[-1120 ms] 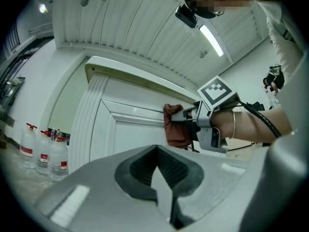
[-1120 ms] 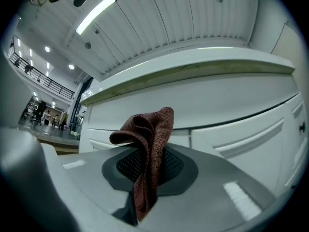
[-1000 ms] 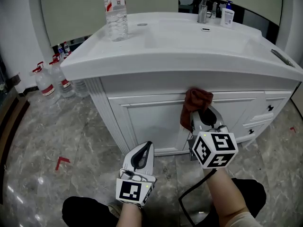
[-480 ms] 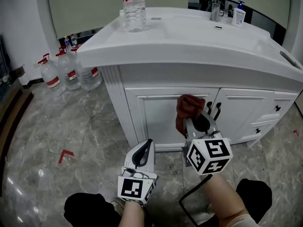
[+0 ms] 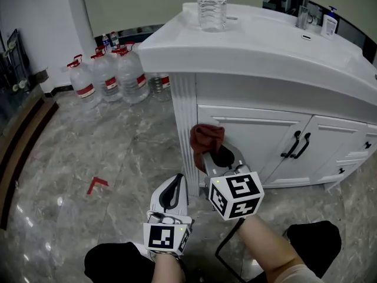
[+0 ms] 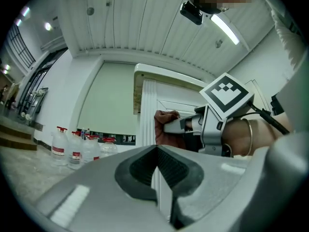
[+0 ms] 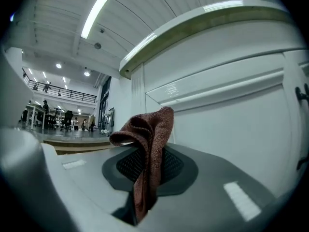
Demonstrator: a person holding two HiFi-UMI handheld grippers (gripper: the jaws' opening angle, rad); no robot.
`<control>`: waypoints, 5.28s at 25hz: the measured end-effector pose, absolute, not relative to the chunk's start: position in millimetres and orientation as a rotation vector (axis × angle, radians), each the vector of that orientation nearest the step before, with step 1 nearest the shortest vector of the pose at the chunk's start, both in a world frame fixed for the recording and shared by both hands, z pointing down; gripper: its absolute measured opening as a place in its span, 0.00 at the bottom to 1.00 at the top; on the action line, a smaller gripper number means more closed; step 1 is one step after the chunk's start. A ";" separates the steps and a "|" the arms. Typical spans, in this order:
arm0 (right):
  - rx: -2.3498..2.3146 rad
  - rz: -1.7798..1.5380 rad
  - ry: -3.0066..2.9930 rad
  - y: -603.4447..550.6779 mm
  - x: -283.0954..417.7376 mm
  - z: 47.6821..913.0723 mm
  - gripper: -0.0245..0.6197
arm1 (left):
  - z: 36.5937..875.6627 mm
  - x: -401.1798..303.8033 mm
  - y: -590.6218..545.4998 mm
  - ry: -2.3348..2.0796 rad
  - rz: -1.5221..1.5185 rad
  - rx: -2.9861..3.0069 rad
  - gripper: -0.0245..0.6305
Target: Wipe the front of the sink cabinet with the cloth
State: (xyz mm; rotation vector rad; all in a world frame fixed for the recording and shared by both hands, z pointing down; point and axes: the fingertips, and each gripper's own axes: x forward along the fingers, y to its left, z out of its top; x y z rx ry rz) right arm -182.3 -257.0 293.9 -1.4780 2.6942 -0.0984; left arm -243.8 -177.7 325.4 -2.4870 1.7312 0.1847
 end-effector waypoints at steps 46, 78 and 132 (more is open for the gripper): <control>-1.644 -0.201 2.695 -253.0 -131.5 374.2 0.16 | 365.1 -218.7 -192.7 1.730 0.125 -2.561 0.04; -1.892 -0.225 2.539 -258.8 -18.7 395.3 0.16 | 372.5 -153.9 -205.3 1.623 0.136 -2.667 0.04; -1.757 -0.333 2.731 -267.3 -98.8 476.3 0.17 | 433.0 -185.3 -219.4 1.709 0.016 -2.678 0.04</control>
